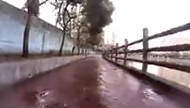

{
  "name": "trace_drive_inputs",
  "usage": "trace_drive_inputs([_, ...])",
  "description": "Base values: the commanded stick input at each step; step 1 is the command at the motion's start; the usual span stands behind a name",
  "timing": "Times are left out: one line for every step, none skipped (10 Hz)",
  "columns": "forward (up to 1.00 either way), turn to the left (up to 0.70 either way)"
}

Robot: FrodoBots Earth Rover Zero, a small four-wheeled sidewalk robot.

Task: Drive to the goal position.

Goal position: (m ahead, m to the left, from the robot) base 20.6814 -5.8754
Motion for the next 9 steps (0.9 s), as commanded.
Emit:
trace_drive_inputs([1.0,0.2])
trace_drive_inputs([1.0,0.07])
trace_drive_inputs([1.0,0.03])
trace_drive_inputs([1.0,0.0])
trace_drive_inputs([1.0,0.0])
trace_drive_inputs([1.0,0.0])
trace_drive_inputs([1.0,0.0])
trace_drive_inputs([1.0,0.0])
trace_drive_inputs([1.0,0.0])
